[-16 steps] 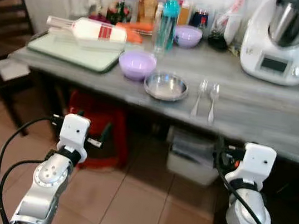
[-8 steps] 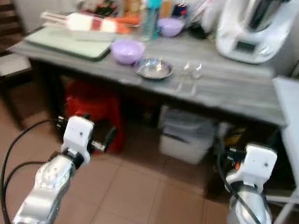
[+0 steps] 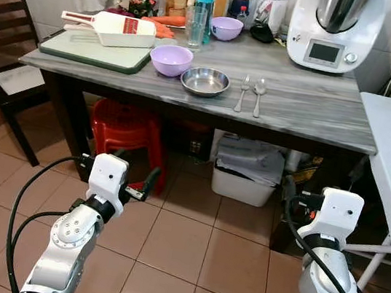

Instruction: Setting the table

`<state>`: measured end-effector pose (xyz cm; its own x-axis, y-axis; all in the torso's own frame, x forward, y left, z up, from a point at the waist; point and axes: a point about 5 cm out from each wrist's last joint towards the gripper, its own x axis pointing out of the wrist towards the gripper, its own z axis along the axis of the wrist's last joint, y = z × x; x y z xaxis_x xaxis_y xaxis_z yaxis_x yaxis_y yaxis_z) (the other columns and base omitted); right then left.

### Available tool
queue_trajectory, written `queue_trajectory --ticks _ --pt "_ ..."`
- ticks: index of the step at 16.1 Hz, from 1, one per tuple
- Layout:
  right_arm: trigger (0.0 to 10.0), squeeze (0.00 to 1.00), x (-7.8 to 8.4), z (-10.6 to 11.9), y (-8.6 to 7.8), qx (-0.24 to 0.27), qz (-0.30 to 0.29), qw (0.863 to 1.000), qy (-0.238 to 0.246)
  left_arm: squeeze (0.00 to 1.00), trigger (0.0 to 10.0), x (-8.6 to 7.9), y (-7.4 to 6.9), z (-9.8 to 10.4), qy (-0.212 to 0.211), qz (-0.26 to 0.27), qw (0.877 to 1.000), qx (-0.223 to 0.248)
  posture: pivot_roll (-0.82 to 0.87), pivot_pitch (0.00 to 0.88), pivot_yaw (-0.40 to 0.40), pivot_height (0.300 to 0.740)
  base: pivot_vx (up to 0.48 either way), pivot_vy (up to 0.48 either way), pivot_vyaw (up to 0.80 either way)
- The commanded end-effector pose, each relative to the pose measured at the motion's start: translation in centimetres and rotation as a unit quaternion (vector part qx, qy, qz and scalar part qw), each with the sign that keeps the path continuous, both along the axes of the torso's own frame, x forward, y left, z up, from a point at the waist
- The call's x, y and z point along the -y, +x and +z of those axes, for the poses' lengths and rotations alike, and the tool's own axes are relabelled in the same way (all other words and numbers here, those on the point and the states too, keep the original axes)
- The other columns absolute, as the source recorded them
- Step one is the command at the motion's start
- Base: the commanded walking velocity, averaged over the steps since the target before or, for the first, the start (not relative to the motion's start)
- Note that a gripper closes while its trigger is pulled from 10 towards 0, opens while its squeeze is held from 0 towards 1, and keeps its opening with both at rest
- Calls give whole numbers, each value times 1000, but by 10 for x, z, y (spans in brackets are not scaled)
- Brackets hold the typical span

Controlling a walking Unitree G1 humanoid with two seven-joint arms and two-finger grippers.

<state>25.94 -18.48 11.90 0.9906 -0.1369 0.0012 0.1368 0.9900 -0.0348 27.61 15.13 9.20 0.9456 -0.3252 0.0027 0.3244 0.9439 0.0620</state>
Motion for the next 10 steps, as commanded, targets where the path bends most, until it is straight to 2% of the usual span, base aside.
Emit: queue_trajectory --ticks 1,6,10 --pt "10000 0 1 3 1 2 -1 1000 -1 0 10000 1 0 2 -1 -7 1000 2 -52 0 31 740 0 -334 0" --pt "10000 0 1 2 1 1 0 1000 -1 0 10000 3 0 2 0 -10 1000 1 -53 0 33 740 0 -338 0" --pt "10000 0 1 1 1 -2 0 1000 -4 0 10000 2 1 2 0 -11 1000 -1 -54 0 32 740 0 -362 -475"
